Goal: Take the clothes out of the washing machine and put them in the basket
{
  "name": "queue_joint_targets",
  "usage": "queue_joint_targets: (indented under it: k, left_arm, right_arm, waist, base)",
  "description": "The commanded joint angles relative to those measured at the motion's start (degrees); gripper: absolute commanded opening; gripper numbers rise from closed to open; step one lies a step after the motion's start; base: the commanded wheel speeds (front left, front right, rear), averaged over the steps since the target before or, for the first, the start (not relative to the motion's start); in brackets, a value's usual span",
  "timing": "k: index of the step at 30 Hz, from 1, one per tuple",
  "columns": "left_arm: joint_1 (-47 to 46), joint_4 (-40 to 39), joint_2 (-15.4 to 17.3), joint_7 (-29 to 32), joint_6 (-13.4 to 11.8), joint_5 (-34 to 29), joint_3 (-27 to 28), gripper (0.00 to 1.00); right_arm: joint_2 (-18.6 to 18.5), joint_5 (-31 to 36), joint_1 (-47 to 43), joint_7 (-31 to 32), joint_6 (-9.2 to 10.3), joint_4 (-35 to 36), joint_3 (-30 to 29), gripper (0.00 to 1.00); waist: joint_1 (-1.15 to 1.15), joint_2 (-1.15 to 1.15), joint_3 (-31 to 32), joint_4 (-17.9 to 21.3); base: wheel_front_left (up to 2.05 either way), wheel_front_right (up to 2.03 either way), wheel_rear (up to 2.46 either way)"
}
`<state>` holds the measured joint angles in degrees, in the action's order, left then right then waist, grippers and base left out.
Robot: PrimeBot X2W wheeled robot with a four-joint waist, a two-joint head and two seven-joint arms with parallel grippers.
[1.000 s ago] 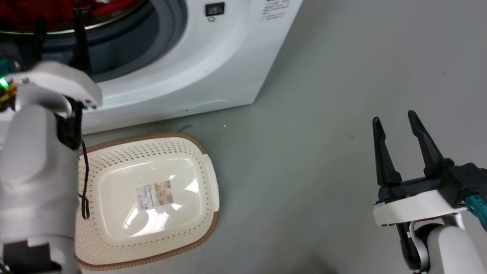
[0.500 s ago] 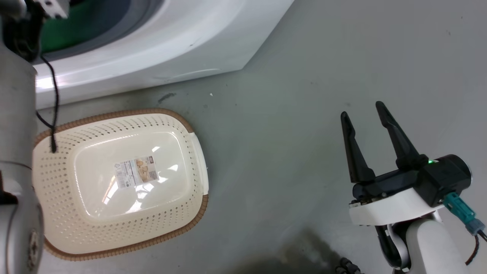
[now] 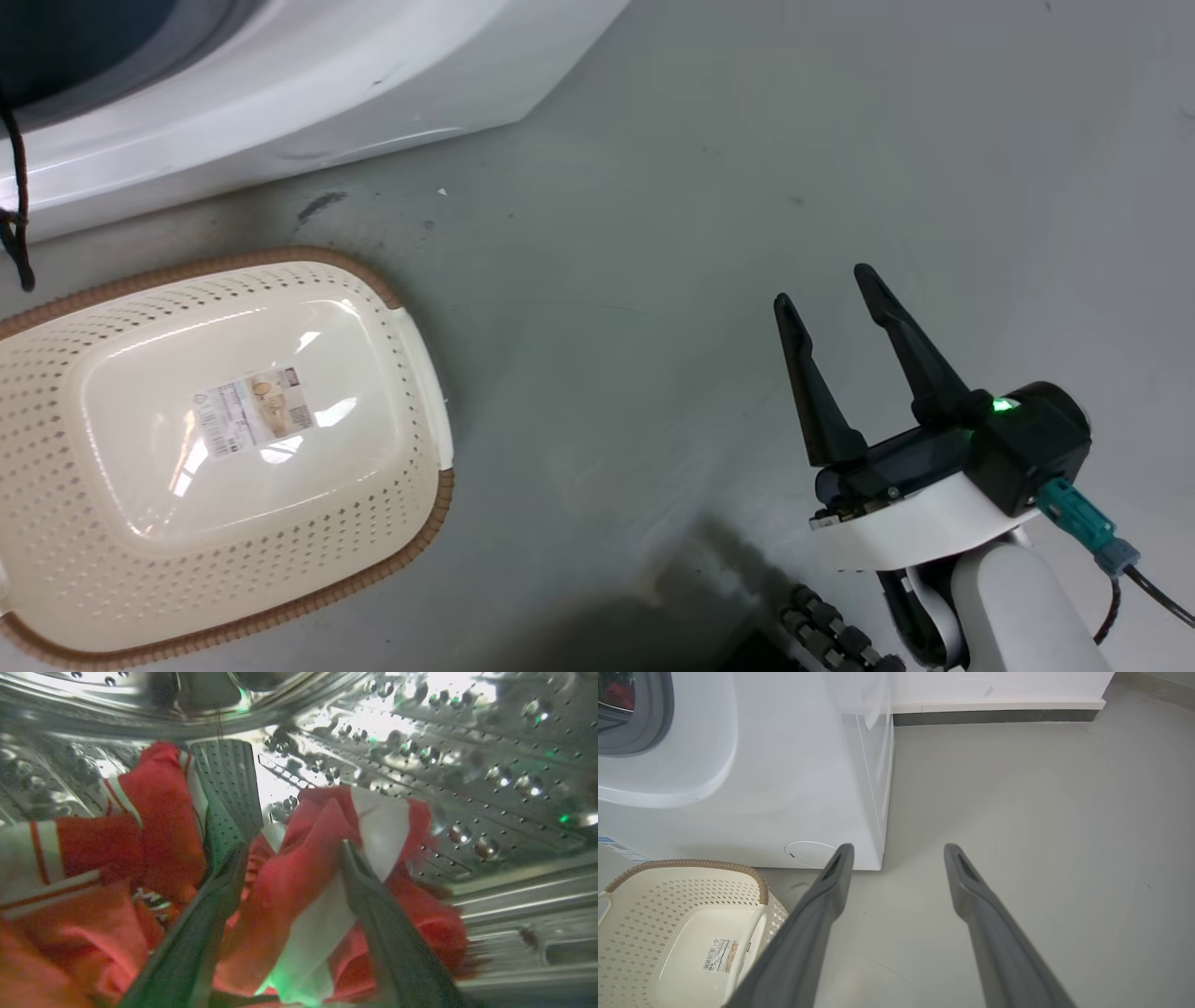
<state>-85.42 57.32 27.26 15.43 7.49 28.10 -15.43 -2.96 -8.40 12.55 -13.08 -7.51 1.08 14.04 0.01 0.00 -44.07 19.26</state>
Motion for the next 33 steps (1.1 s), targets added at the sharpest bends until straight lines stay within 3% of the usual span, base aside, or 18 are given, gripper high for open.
queue_joint_targets:
  k: [1, 10, 11, 12, 13, 22, 23, 25, 33]
  left_arm:
    - [-0.69, 0.23, 0.54, 0.76, -0.01, 0.44, -0.35, 1.0]
    - [-2.25, 1.73, 2.61, 12.51, -0.01, 4.41, -4.51, 1.0]
    - [-1.86, 1.99, 2.44, 13.52, 0.0, 4.75, -4.9, 0.45]
    - [-1.73, 2.0, 2.75, 13.53, 0.0, 4.59, -5.19, 0.1]
    - [-1.75, 2.11, 3.11, 13.35, 0.0, 4.52, -5.24, 0.0]
    - [-1.44, 1.04, 4.04, 6.16, -2.01, 3.42, -5.38, 0.0]
    - [-0.84, 0.32, 4.16, 1.0, -3.06, 2.4, -5.58, 0.0]
    - [-0.16, -0.31, 4.06, -3.82, -3.93, 1.59, -5.65, 0.0]
    - [4.87, 0.72, 2.83, -21.53, -4.8, -0.24, -6.36, 0.0]
  right_arm:
    - [0.15, -0.18, 0.63, -0.2, 0.04, -0.22, 0.25, 1.0]
    - [0.16, -2.24, 0.94, -0.83, 0.04, -1.31, 2.97, 1.0]
    - [0.15, -2.44, 1.05, -0.88, 0.04, -1.51, 3.17, 1.0]
    - [0.15, -2.65, 1.19, -0.93, 0.04, -1.63, 3.37, 1.0]
    - [0.14, -2.86, 1.33, -0.99, 0.04, -1.73, 3.59, 1.0]
    - [0.15, -3.87, 2.08, -1.46, 0.04, -2.94, 3.95, 1.0]
    - [0.15, -3.75, 2.05, -1.57, 0.04, -3.21, 3.61, 1.0]
    - [0.15, -3.47, 2.31, -1.52, 0.04, -3.32, 3.17, 1.0]
    - [0.15, -2.71, 1.86, -1.29, 0.04, -4.02, 1.79, 1.0]
  waist:
    - [-0.01, 0.0, -0.52, 0.59]
    - [-0.01, 0.0, -1.73, 2.59]
    - [-0.01, 0.0, -1.76, 2.73]
    - [-0.01, 0.0, -1.76, 2.84]
    - [-0.01, 0.0, -1.74, 2.98]
    - [-0.01, 0.0, -0.71, 3.32]
    - [-0.01, 0.0, -0.05, 3.07]
    - [-0.01, 0.0, 0.62, 2.75]
    - [-0.01, 0.0, 5.25, 1.09]
  base:
    - [0.0, 0.0, 0.0]
    - [0.0, 0.0, 0.0]
    - [0.0, 0.0, 0.0]
    - [0.0, 0.0, 0.0]
    - [0.0, 0.0, 0.0]
    - [0.0, 0.0, 0.0]
    - [0.0, 0.0, 0.0]
    - [0.0, 0.0, 0.0]
    - [0.0, 0.0, 0.0]
